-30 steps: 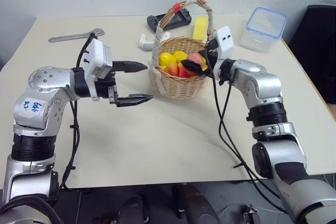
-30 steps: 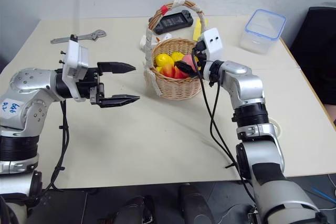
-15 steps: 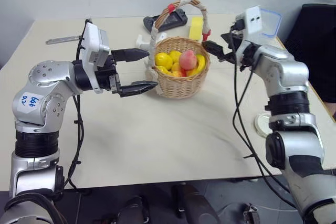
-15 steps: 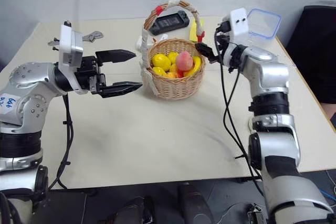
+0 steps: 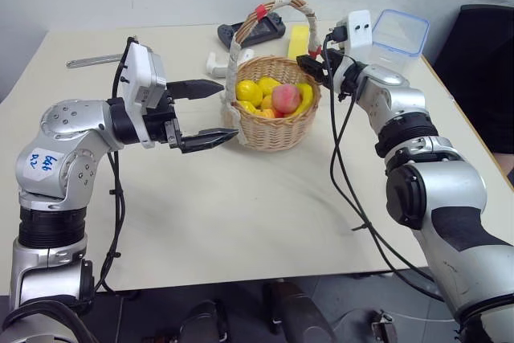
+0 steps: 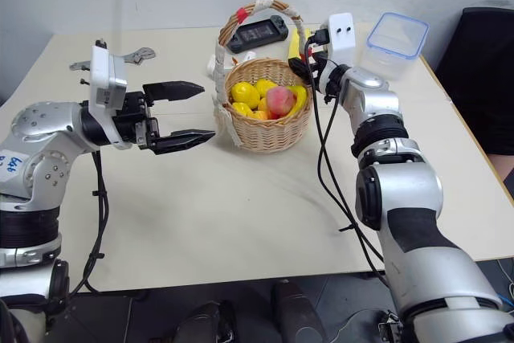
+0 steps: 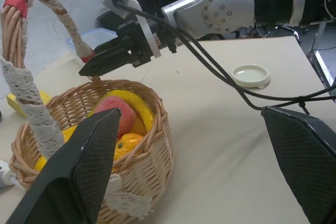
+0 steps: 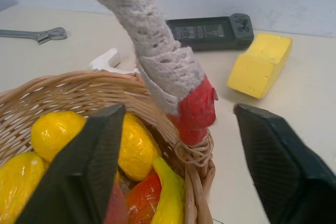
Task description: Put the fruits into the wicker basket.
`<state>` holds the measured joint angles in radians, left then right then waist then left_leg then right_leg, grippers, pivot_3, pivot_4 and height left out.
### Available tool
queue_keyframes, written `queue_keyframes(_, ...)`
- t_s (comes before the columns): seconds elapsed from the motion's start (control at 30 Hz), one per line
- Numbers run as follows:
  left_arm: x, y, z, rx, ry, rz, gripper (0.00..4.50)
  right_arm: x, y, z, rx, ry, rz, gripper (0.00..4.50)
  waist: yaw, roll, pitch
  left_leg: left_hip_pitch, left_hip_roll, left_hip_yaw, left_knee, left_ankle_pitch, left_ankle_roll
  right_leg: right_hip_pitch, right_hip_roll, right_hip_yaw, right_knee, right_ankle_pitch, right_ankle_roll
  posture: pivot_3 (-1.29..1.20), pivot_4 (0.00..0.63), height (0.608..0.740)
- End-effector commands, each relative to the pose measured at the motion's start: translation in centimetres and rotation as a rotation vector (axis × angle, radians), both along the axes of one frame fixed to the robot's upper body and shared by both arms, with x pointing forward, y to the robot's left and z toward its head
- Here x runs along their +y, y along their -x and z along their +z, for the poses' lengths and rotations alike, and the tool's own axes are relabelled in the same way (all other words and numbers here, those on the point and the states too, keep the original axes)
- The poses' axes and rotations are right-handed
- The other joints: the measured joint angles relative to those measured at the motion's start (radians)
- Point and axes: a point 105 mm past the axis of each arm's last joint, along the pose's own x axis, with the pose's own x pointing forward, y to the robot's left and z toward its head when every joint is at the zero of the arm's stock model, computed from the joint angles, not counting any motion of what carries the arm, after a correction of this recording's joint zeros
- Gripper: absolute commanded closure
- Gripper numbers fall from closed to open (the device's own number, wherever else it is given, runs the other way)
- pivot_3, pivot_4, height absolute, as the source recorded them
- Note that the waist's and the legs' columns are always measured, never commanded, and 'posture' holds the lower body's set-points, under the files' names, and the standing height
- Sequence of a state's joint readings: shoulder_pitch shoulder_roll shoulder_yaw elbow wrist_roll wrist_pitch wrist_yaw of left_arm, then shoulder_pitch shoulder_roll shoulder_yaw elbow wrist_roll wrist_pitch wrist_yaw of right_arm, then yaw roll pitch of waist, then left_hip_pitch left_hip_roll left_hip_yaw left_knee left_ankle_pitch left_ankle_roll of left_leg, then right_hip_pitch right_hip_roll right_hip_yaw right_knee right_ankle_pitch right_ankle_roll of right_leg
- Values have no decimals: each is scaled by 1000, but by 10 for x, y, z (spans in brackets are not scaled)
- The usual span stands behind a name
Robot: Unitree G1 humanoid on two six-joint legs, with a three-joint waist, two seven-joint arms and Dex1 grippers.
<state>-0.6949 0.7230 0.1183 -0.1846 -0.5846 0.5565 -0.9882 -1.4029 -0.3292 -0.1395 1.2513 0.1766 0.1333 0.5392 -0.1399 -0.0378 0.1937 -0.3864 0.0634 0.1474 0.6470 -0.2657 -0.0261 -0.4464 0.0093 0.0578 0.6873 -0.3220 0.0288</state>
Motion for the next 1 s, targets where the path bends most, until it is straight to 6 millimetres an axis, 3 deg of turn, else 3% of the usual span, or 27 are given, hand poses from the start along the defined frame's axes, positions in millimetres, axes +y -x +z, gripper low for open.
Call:
queue_keyframes(0.03, 4, 6, 11, -54, 4, 12, 0, 6, 2, 27, -90, -23, 23, 2673, -1, 0, 0, 0, 0, 0, 0, 0, 0, 0, 0, 0, 0, 0, 0, 0, 150, 740)
queue_keyframes(0.2, 4, 6, 10, -53, 4, 12, 0, 5, 4, 27, -110, -9, 37, 4270, -2, 0, 0, 0, 0, 0, 0, 0, 0, 0, 0, 0, 0, 0, 0, 0, 150, 740)
queue_keyframes(0.47, -4, 5, 8, -36, 16, -30, 0, -20, 12, 34, -174, 58, 55, 4340, 3, 0, 0, -1, 0, 0, 0, 0, 0, 0, 0, 0, -1, 0, 0, 0, 150, 740)
queue_keyframes(0.7, -21, 14, 5, -16, 29, -128, 0, -92, 66, 59, -286, 79, -37, 4341, 31, 0, 0, -2, 0, -2, -1, -1, -1, 0, 0, -1, -3, 0, 1, 0, 150, 740)
queue_keyframes(0.87, -33, 14, 2, 4, 45, -201, 0, -172, 118, 52, -280, 70, -273, 4341, 48, 0, 0, -1, 0, -1, -1, -1, -1, 0, 0, -1, -4, -1, 1, 0, 150, 740)
queue_keyframes(1.0, -39, 12, 3, 4, 42, -238, 0, -194, 131, 33, -248, 91, -367, 4341, 39, 0, 0, 0, 0, 0, 0, -1, -1, 1, 0, 0, -3, 0, 1, 0, 150, 740)
